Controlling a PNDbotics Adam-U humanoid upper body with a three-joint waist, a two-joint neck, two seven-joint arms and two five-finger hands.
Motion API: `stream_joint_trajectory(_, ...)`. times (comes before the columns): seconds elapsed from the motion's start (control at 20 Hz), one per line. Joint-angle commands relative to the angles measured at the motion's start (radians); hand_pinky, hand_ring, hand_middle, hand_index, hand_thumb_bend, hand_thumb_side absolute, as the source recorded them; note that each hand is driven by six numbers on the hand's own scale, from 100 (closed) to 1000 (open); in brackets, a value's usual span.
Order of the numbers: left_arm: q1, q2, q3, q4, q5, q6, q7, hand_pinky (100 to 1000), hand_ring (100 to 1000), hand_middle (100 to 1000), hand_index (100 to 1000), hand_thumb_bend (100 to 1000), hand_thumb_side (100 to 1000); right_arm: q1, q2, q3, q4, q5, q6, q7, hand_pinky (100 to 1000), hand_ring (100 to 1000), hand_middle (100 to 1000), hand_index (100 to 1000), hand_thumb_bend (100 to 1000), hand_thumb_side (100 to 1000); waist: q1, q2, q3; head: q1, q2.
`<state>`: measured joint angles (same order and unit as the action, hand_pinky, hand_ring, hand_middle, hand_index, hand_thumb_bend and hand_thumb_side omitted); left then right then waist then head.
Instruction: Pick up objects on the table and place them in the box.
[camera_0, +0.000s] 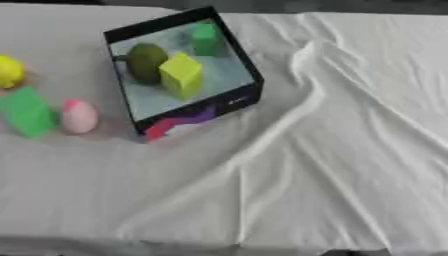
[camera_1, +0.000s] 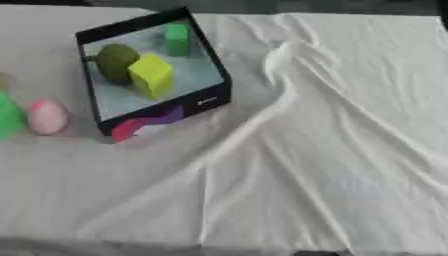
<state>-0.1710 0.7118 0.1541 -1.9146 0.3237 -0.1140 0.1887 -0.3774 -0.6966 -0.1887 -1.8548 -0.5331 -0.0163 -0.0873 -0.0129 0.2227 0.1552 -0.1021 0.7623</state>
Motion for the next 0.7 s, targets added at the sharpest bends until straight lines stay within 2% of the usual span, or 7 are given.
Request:
stream_joint_trajectory(0.05, -0.023, 0.144, -0.011, -0.011, -0.029, -0.003, -0.094, 856, 932, 857, 863, 100, 608, 0.008, -0.004, -0.039, 0.007, 0.035, -0.021, -0.032, 844, 762, 776, 916, 100, 550, 0.019, 0.003, 0.0, 0.025, -0.014)
stream_joint_trajectory(0.15, -0.038, 0.218, -0.026, 0.001, -0.071, -0.027, -0.17, 867, 938, 861, 869, 100, 473, 0.017, 0.007, -0.048, 0.026, 0.054, -0.022, -0.051, 840, 748, 762, 899, 100, 548, 0.023, 0.004, -0.002, 0.032, -0.018)
stream_joint_trajectory(0.2, -0.045, 0.251, -0.031, 0.008, -0.093, -0.046, -0.21, 867, 938, 861, 869, 100, 473, 0.02, 0.01, -0.05, 0.033, 0.058, -0.021, -0.056, 840, 748, 762, 899, 100, 548, 0.024, 0.004, -0.002, 0.032, -0.019)
stream_joint_trajectory(0.25, -0.054, 0.286, -0.036, 0.017, -0.112, -0.068, -0.245, 871, 937, 861, 875, 100, 332, 0.024, 0.011, -0.049, 0.038, 0.063, -0.02, -0.057, 842, 748, 763, 894, 100, 547, 0.025, 0.004, -0.004, 0.03, -0.02)
stream_joint_trajectory(0.35, -0.078, 0.355, -0.052, 0.046, -0.153, -0.116, -0.324, 877, 936, 866, 872, 159, 236, 0.027, 0.011, -0.046, 0.044, 0.063, -0.021, -0.05, 844, 751, 766, 904, 100, 560, 0.026, 0.005, -0.006, 0.026, -0.022)
stream_joint_trajectory(0.55, -0.13, 0.453, -0.094, 0.124, -0.249, -0.204, -0.486, 880, 928, 860, 862, 378, 135, 0.019, 0.012, -0.048, 0.057, 0.06, -0.017, -0.027, 840, 750, 765, 894, 100, 553, 0.03, 0.004, -0.009, 0.025, -0.025)
stream_joint_trajectory(0.7, -0.173, 0.484, -0.128, 0.168, -0.296, -0.254, -0.576, 881, 925, 859, 854, 445, 100, 0.009, 0.024, -0.056, 0.073, 0.078, -0.003, -0.027, 840, 753, 769, 894, 100, 562, 0.033, 0.004, -0.01, 0.026, -0.027)
